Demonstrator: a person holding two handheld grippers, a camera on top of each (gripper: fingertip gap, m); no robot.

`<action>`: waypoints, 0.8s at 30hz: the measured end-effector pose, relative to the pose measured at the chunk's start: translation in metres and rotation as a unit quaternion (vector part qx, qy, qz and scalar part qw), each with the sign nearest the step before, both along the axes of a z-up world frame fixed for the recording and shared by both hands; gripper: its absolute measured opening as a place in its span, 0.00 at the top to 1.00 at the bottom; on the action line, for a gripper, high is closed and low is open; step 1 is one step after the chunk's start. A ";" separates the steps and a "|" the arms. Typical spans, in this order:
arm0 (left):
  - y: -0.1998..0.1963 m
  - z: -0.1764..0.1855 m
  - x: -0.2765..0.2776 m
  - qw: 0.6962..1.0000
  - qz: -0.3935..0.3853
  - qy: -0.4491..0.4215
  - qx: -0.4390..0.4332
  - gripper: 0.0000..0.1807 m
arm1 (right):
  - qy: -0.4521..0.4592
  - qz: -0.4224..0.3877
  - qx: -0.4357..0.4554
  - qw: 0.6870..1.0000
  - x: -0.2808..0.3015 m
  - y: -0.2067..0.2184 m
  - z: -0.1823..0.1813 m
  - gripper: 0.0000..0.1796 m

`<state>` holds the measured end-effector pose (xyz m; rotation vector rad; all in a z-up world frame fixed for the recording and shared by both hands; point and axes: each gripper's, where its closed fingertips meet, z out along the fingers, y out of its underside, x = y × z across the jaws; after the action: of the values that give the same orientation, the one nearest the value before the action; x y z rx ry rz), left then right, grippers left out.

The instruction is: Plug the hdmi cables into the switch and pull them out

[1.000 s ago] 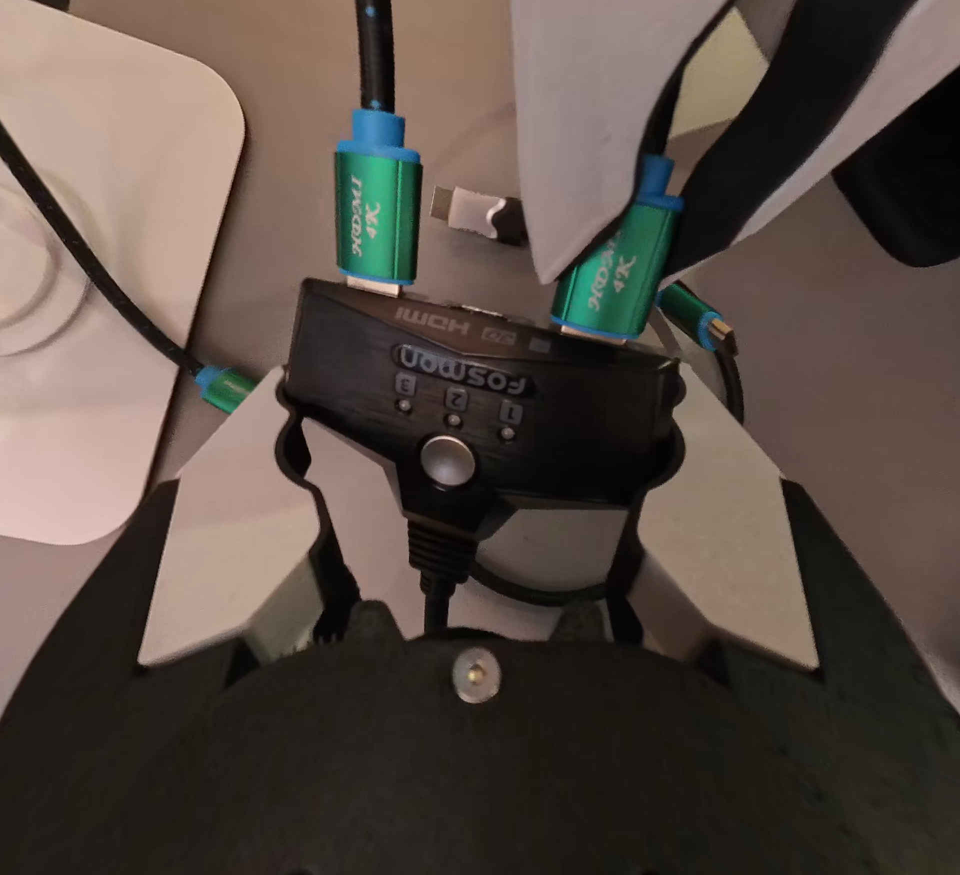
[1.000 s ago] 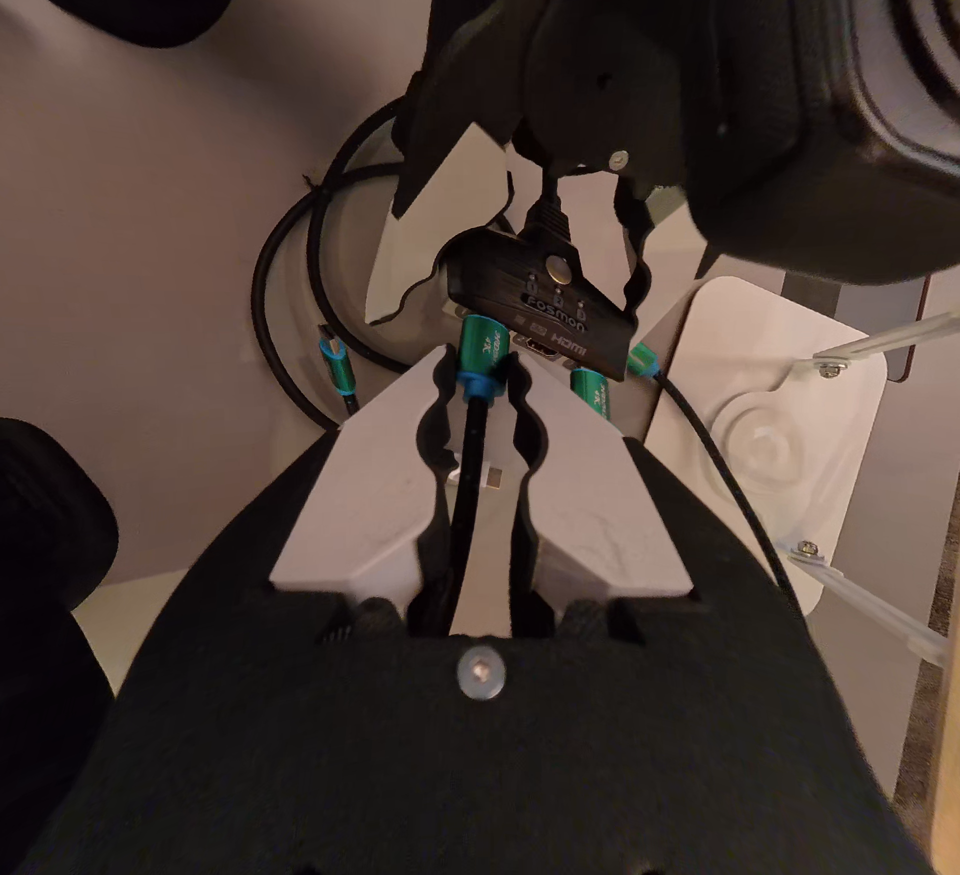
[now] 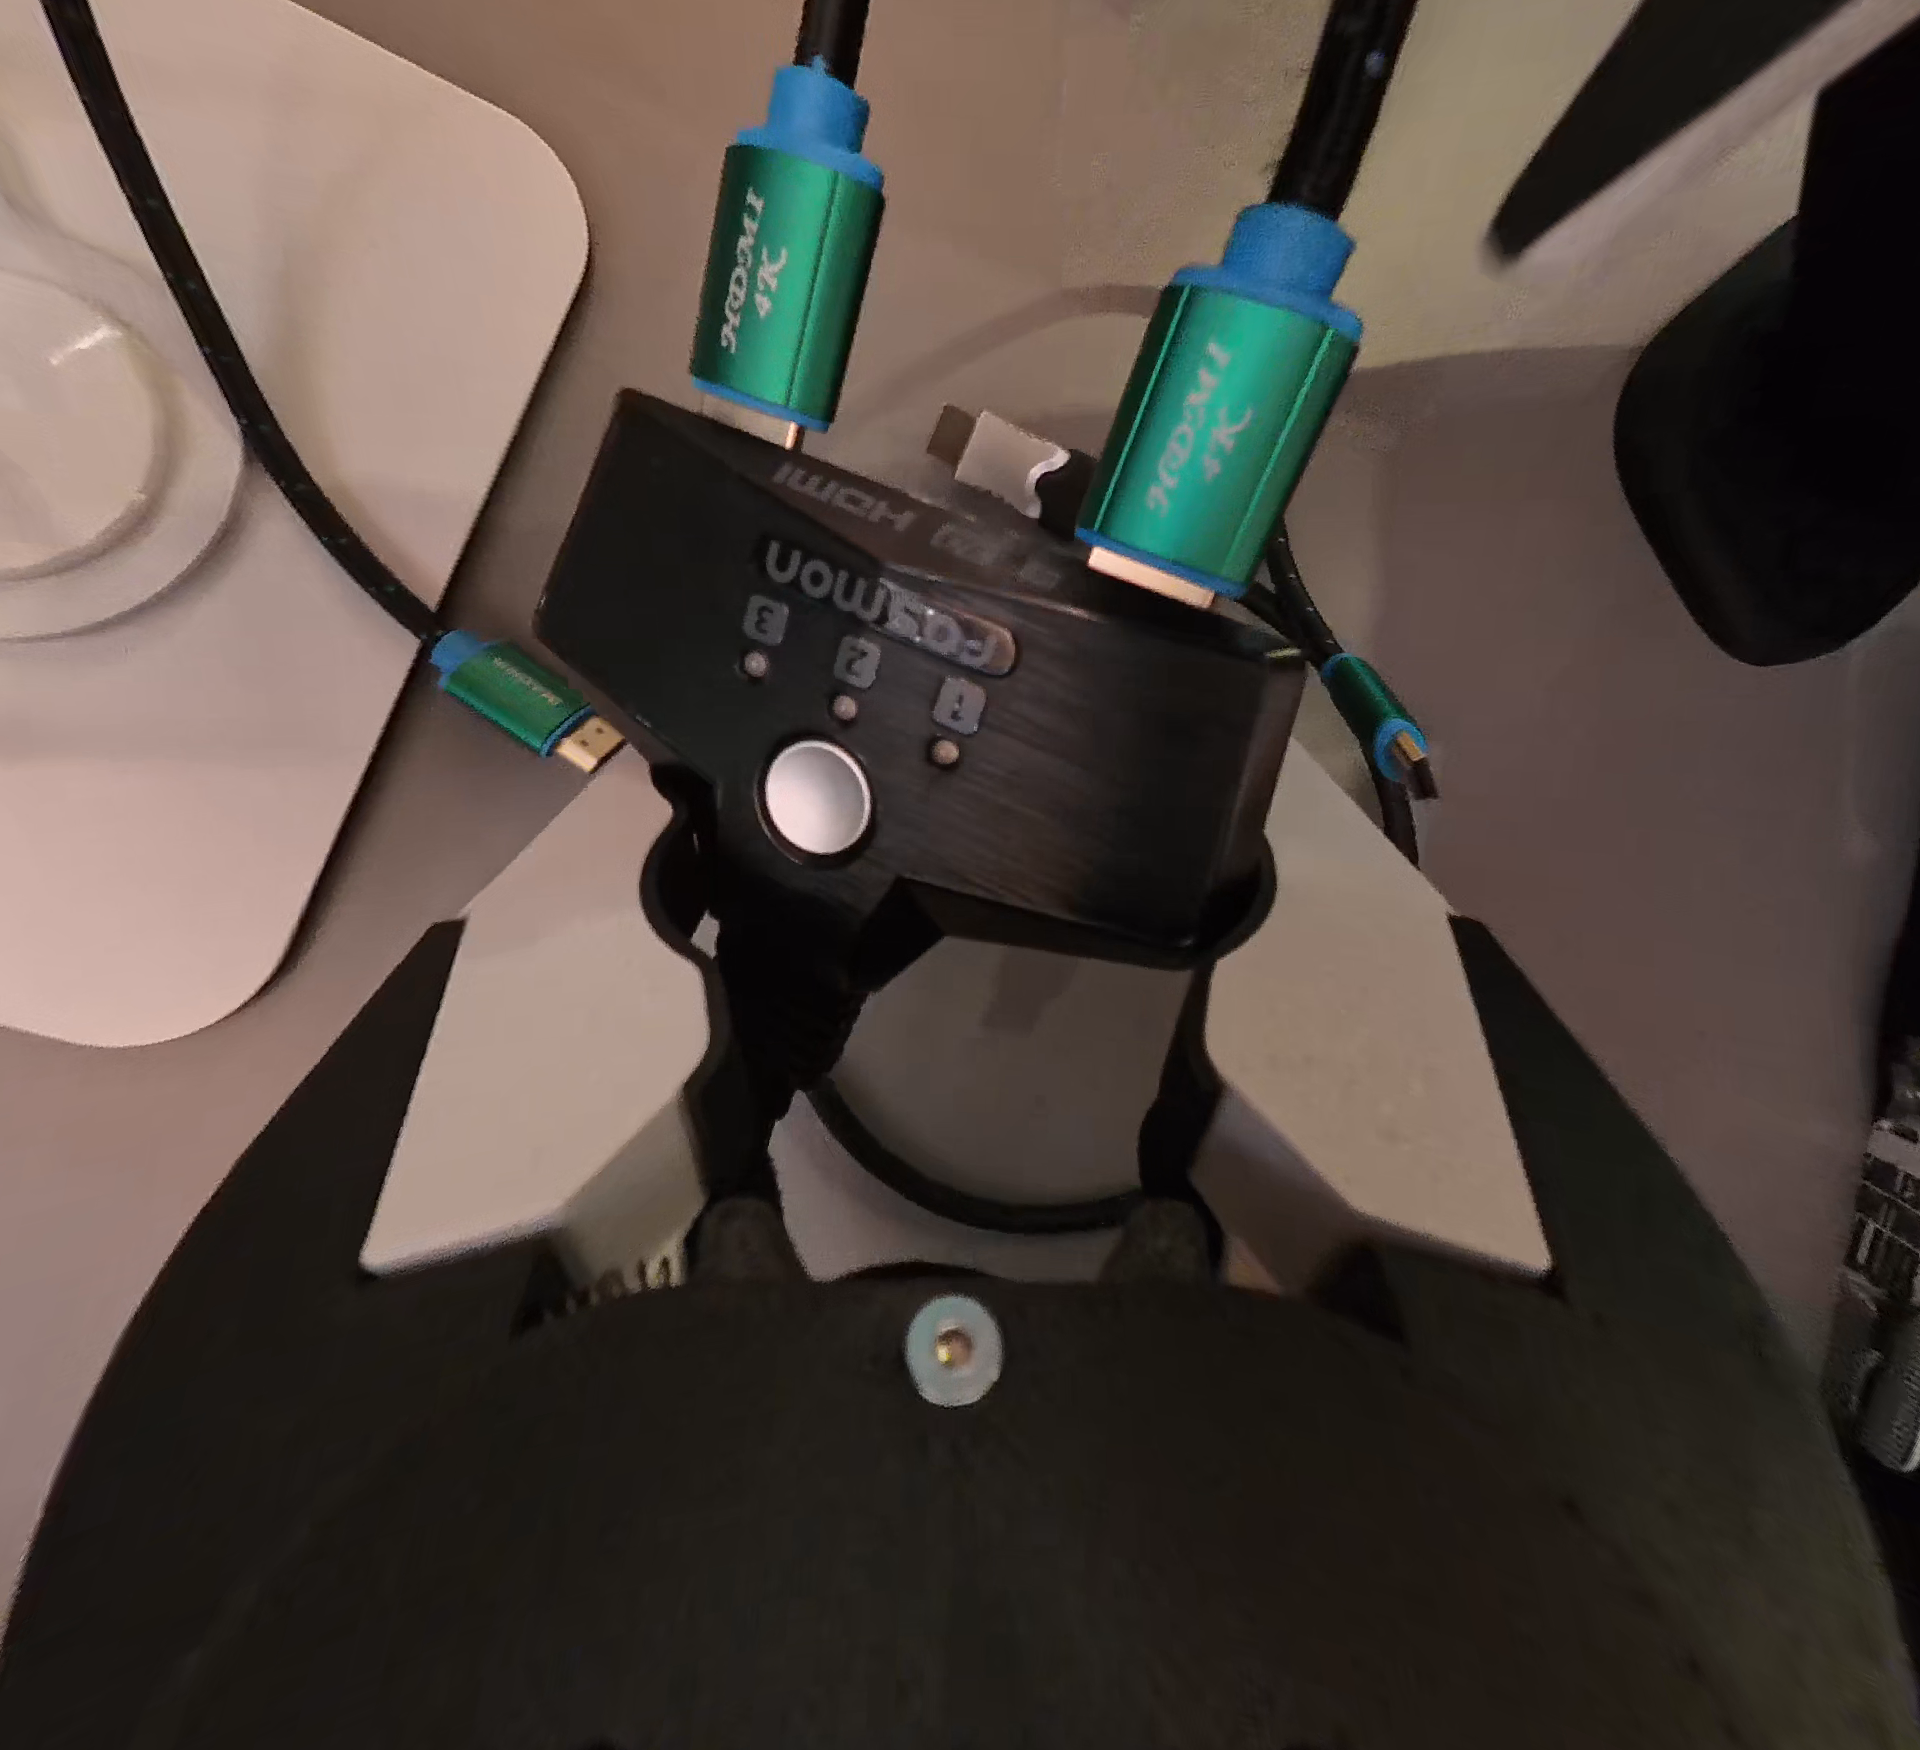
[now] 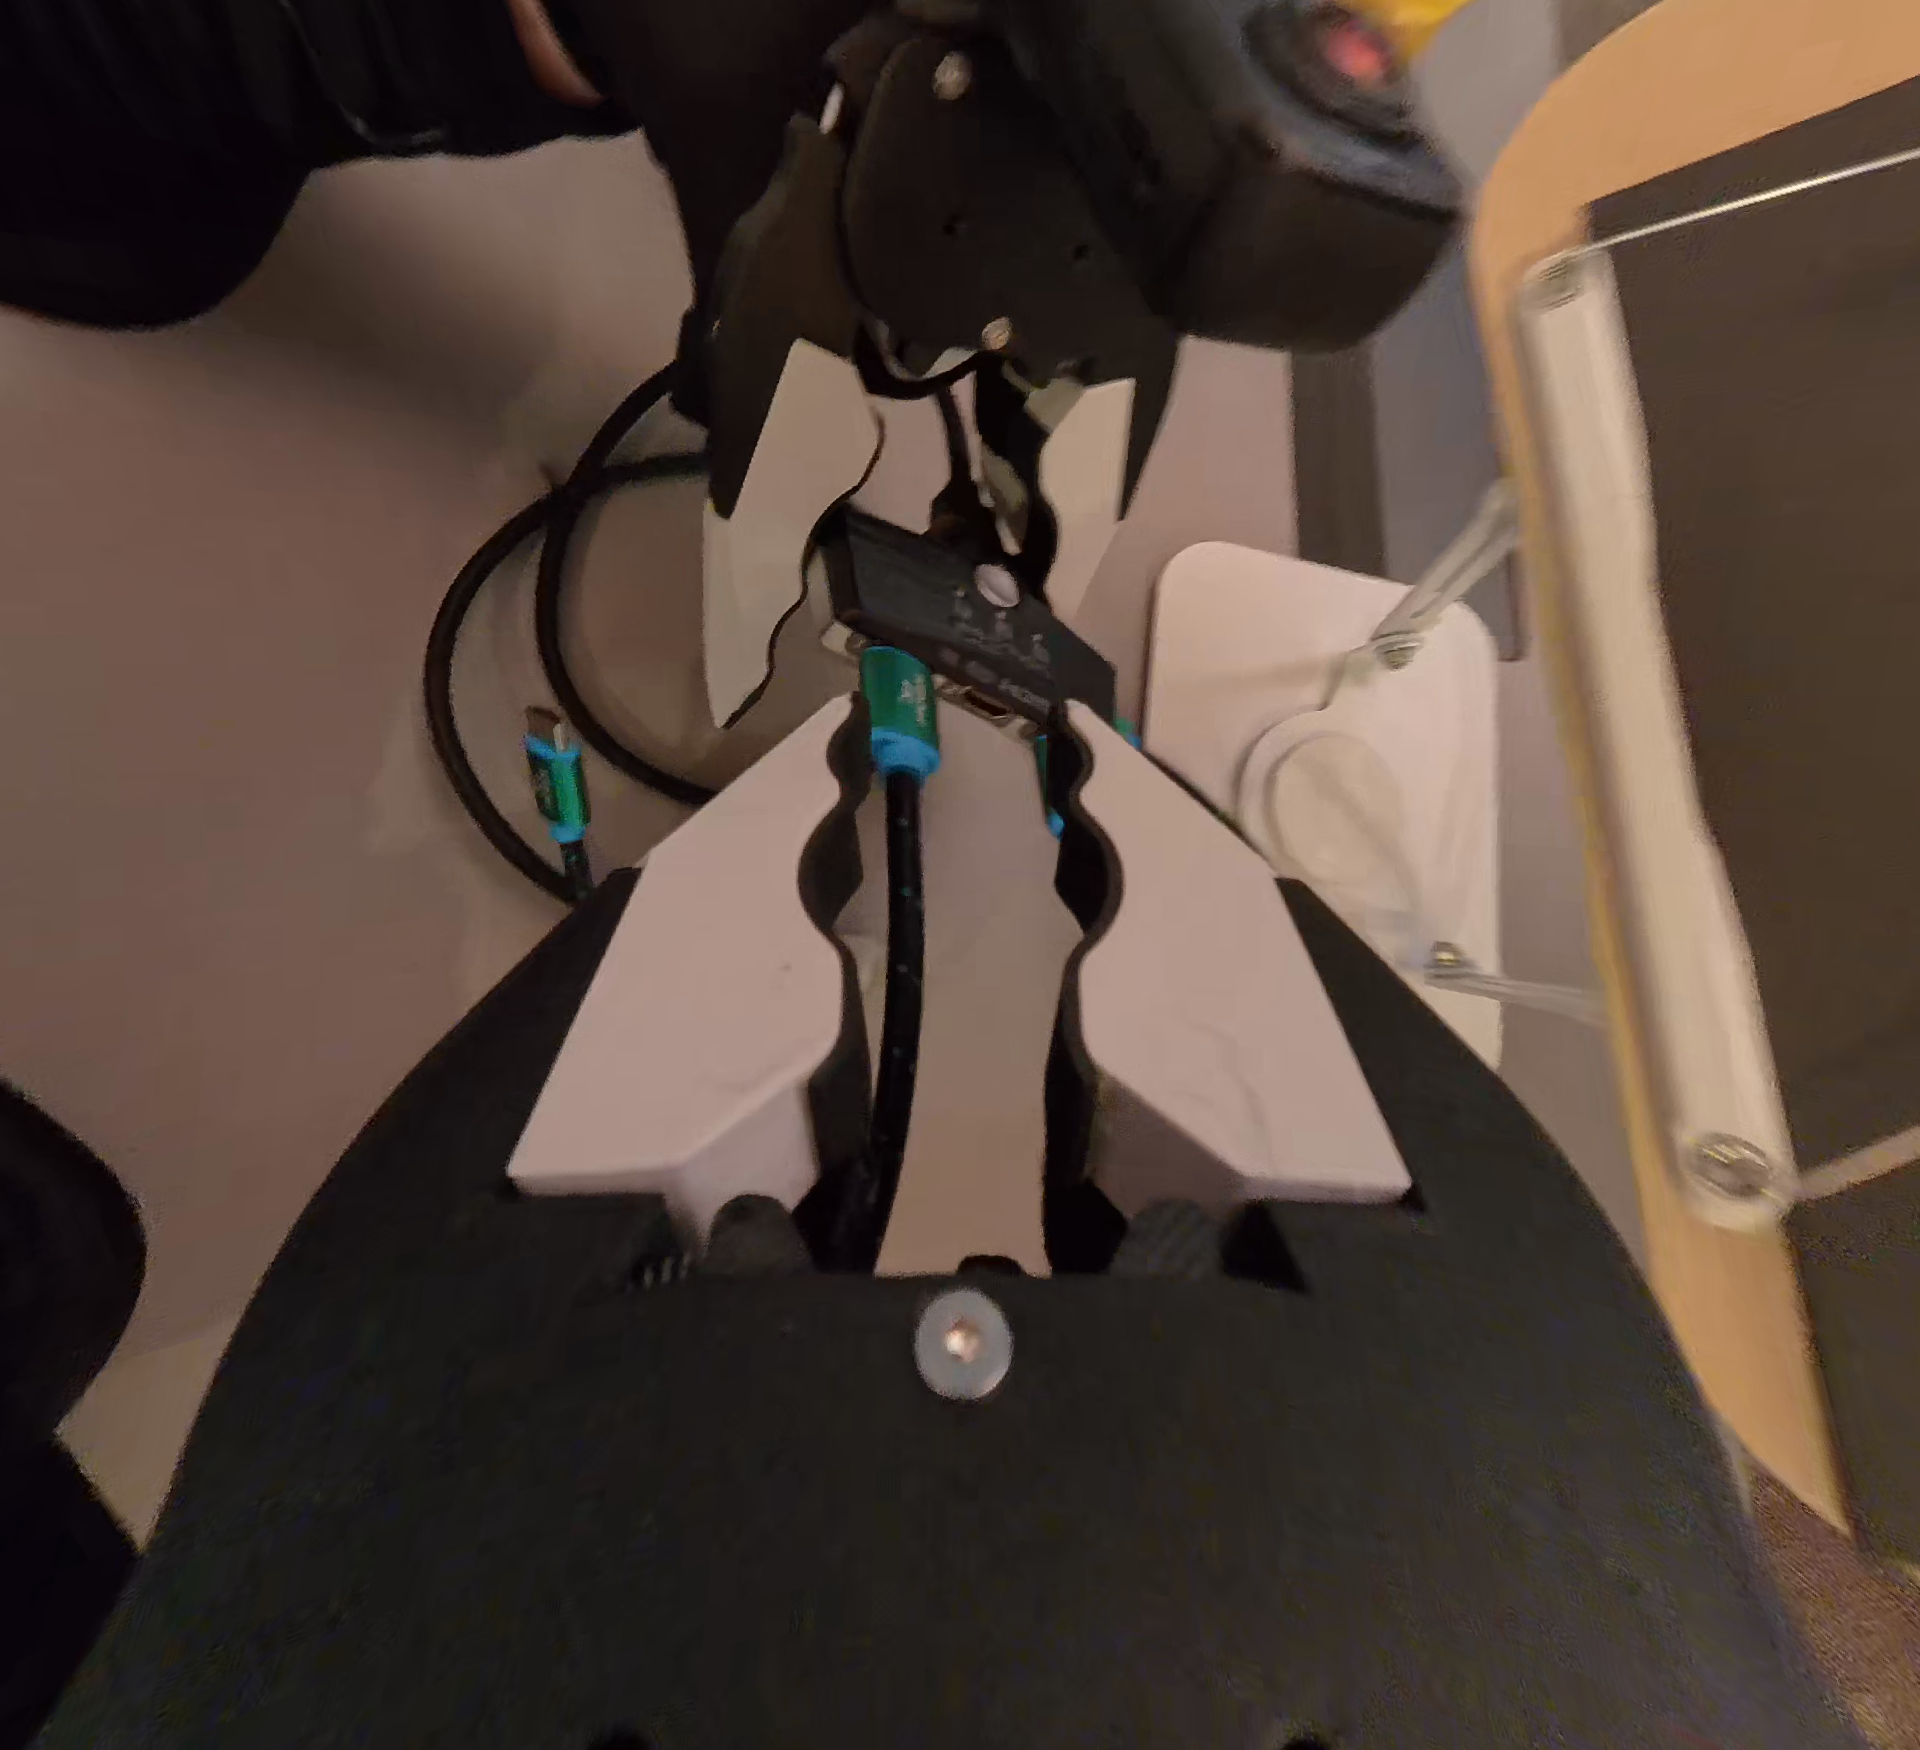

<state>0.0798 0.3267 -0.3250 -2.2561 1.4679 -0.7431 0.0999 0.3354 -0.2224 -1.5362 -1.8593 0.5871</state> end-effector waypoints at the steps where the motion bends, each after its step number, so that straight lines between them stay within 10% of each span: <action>1: 0.000 0.002 -0.002 1.000 0.001 0.000 0.004 0.46 | 0.019 -0.009 0.008 1.000 0.000 0.001 0.012 0.82; 6: 0.002 0.016 -0.015 0.999 0.000 0.005 0.034 0.46 | 0.091 -0.015 0.014 0.996 -0.005 -0.012 0.054 0.82; 24: 0.010 0.045 -0.012 0.988 -0.008 0.019 0.153 0.46 | 0.169 -0.067 -0.067 0.981 -0.013 -0.026 0.003 0.84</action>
<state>0.0681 0.3363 -0.2797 -2.0367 1.5030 -0.4451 0.0872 0.3095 -0.2194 -1.5219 -1.4751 0.8653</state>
